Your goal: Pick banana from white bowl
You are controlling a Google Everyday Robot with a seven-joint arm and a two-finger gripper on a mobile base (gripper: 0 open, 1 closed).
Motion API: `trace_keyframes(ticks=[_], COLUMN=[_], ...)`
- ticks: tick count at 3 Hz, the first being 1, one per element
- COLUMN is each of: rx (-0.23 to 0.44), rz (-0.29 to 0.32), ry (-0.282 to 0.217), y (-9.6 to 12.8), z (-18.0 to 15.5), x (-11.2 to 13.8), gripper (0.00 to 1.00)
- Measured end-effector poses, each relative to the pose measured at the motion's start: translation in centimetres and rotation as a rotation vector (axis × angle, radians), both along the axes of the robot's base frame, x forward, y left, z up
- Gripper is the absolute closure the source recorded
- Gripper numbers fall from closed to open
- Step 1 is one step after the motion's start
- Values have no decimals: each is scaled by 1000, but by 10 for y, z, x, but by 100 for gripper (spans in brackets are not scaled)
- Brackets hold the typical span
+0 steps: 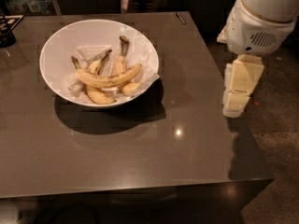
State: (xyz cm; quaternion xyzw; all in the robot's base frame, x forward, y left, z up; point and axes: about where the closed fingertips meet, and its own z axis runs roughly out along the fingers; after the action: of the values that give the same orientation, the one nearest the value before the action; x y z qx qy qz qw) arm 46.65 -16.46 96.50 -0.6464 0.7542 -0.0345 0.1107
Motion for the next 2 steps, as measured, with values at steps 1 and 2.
trace_keyframes(ticks=[1,2], rx=[-45,-39], rz=[22,23], ry=[5,-16], y=[29,33], z=[-6,-4], x=[8,12], gripper=[0,0])
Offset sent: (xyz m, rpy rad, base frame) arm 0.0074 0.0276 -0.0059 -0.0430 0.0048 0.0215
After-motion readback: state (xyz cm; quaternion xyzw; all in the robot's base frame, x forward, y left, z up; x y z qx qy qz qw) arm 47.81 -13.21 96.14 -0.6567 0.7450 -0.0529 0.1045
